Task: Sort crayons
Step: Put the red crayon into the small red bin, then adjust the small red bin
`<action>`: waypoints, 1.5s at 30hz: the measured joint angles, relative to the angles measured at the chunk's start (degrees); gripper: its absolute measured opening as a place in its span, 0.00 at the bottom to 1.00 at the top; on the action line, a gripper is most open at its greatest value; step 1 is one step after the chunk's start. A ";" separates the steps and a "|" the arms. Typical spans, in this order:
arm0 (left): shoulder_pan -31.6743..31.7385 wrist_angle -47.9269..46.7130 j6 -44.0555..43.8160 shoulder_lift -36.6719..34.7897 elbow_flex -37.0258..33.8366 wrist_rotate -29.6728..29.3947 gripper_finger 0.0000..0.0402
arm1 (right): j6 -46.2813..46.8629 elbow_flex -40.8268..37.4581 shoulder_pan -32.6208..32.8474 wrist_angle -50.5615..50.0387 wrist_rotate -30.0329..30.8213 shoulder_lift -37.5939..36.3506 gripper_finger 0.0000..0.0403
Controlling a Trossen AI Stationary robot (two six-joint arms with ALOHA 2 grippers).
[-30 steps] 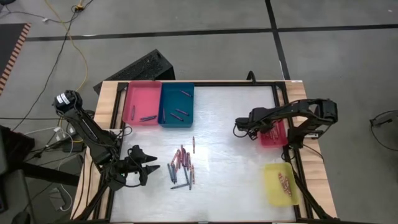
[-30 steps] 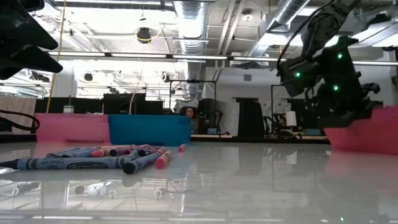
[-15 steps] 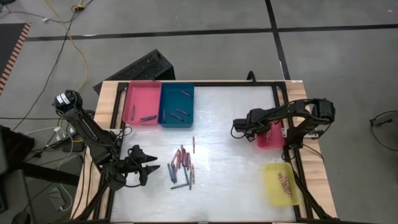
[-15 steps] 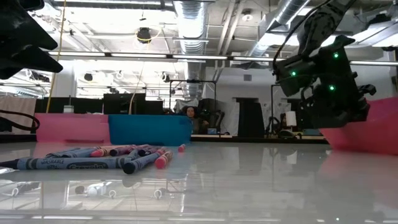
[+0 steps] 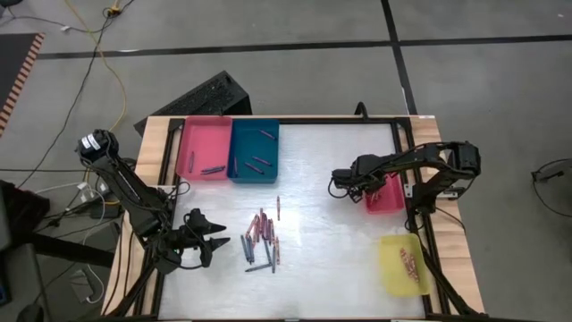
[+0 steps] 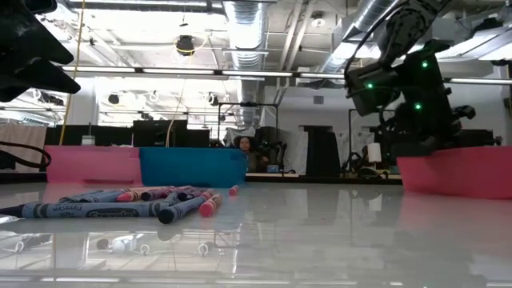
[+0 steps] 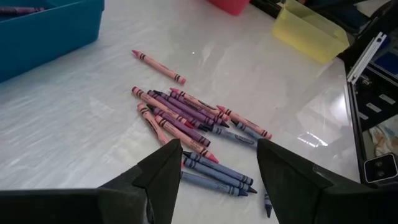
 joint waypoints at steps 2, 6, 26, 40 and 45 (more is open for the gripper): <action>0.02 0.00 0.04 0.00 0.00 0.00 0.49 | -0.04 0.14 0.21 0.05 -0.33 0.00 0.17; 0.02 0.00 0.02 0.00 0.01 -0.01 0.49 | 0.00 0.14 1.40 0.04 -0.39 -0.07 0.23; 0.00 0.00 0.10 0.00 0.00 -0.14 0.49 | 2.40 1.98 7.85 0.09 1.96 -7.33 0.43; 0.00 -0.02 0.12 0.00 0.00 -0.44 0.49 | -4.04 4.66 17.44 27.31 6.09 -19.35 0.43; 0.01 0.00 0.06 0.00 0.00 -0.83 0.49 | -1.36 4.68 19.63 27.45 7.89 -13.64 0.43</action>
